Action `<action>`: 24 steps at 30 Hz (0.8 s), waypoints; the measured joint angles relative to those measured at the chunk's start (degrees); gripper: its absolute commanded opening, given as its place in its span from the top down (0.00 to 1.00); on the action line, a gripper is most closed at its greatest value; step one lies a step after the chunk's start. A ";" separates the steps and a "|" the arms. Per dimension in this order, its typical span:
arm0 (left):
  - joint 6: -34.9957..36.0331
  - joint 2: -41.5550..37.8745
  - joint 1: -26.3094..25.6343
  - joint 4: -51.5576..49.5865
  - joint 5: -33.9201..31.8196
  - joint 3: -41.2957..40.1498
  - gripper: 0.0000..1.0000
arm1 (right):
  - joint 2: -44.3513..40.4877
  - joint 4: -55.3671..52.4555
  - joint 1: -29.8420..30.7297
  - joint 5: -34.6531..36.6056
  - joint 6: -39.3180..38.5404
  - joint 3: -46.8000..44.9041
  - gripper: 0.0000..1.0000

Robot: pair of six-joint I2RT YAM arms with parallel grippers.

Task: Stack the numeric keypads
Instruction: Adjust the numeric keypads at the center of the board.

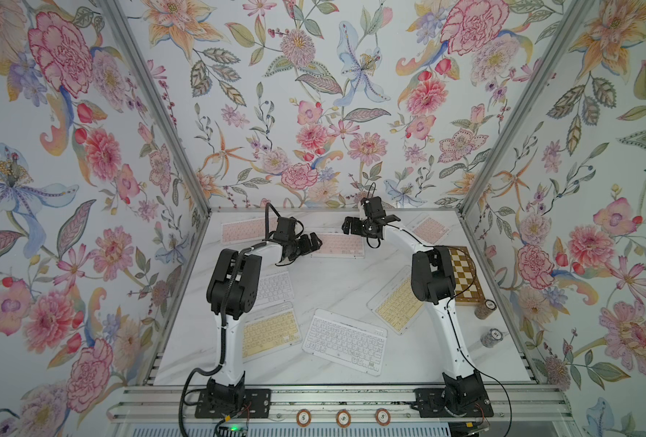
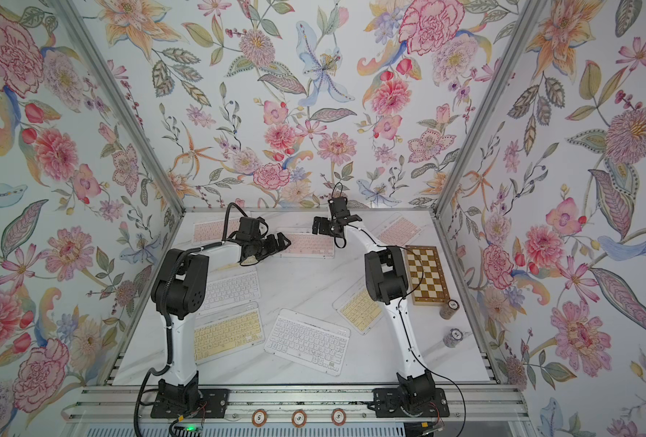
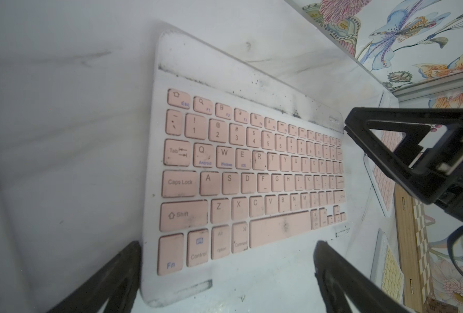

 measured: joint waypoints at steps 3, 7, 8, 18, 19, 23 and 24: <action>0.04 -0.04 -0.15 -0.28 -0.02 0.00 0.01 | 0.00 -0.04 -0.02 -0.02 0.02 0.00 0.01; 0.26 -0.07 -0.15 -0.42 -0.04 0.00 0.01 | 0.00 -0.02 -0.13 -0.02 0.02 -0.07 0.01; 0.26 -0.07 -0.15 -0.42 -0.04 0.00 0.00 | 0.00 0.04 -0.20 -0.02 0.02 -0.28 0.01; 1.46 -0.39 -0.28 -1.84 -0.48 0.02 0.01 | -1.86 0.87 -1.95 -0.11 -0.24 -5.44 0.01; 1.84 -0.52 -0.37 -2.47 -1.01 0.07 0.01 | -2.51 1.07 -2.21 -0.17 -0.22 -6.58 0.01; 3.37 -1.22 -0.44 -5.11 -2.91 0.24 0.01 | -6.12 1.77 -2.97 -0.48 -0.20 -12.24 0.01; 3.85 -1.46 -0.44 -6.05 -3.56 0.24 0.01 | -7.08 2.08 -3.10 -0.66 -0.20 -13.84 0.01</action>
